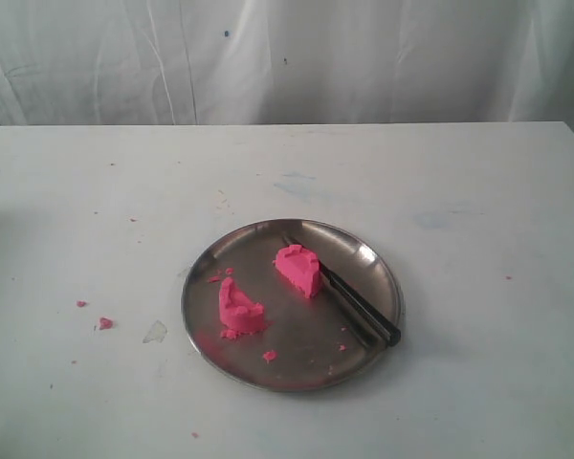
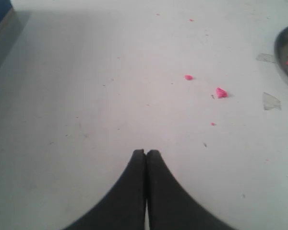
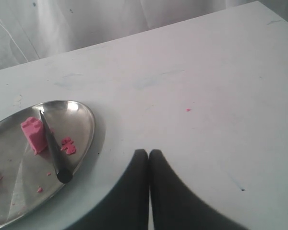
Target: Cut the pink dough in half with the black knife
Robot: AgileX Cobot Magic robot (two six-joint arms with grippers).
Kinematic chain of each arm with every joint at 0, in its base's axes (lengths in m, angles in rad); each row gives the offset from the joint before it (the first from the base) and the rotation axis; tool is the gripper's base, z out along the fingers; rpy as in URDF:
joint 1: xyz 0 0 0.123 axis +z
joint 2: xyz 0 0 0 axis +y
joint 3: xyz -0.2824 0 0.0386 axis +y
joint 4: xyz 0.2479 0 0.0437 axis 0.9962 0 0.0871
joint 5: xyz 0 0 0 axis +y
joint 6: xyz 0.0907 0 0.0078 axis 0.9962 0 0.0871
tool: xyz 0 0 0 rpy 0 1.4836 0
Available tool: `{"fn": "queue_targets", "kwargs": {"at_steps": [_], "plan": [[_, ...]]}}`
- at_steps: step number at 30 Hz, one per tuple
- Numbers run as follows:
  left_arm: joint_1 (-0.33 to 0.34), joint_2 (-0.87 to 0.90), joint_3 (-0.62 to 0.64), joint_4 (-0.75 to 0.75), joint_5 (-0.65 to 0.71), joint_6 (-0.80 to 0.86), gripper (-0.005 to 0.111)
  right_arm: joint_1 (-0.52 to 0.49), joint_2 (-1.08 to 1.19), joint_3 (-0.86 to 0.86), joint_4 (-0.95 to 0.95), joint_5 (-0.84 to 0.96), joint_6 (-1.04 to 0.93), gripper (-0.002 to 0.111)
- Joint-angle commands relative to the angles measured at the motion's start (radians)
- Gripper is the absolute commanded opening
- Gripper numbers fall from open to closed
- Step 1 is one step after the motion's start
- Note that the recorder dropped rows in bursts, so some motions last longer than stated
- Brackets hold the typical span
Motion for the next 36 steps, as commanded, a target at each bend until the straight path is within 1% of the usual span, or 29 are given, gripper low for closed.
{"fn": "queue_targets", "kwargs": {"at_steps": [1, 2, 4, 5, 8, 10, 12, 17, 36], "plan": [[0.061, -0.005, 0.003, 0.007, 0.016, 0.000, 0.000, -0.009, -0.008, 0.002, -0.021, 0.008, -0.010, 0.000], [0.060, -0.005, 0.003, 0.007, 0.014, 0.000, 0.000, -0.009, -0.008, 0.002, -0.041, 0.008, -0.010, 0.000], [0.057, -0.005, 0.003, 0.007, 0.014, 0.000, 0.000, -0.009, -0.008, 0.002, -0.347, -0.005, -0.010, 0.000], [0.057, -0.005, 0.003, 0.007, 0.014, 0.000, 0.000, -0.009, -0.008, 0.002, -0.399, -0.005, -0.010, 0.000], [0.057, -0.005, 0.003, 0.007, 0.014, 0.000, 0.000, -0.009, -0.008, 0.002, -0.356, 0.003, -0.010, 0.000], [0.056, -0.005, 0.003, 0.007, 0.014, 0.000, 0.000, -0.009, -0.008, 0.002, -0.235, 0.003, -0.083, 0.000], [0.056, -0.005, 0.003, 0.007, 0.014, 0.000, 0.000, -0.009, -0.008, 0.002, -0.154, -0.003, -0.108, 0.000], [0.044, -0.005, 0.003, 0.007, 0.014, 0.000, 0.000, -0.009, -0.008, 0.002, -0.159, -0.003, -0.108, 0.000], [0.045, -0.005, 0.003, 0.007, 0.014, 0.000, 0.000, -0.009, -0.008, 0.002, -0.159, -0.003, -0.108, 0.000]]}}
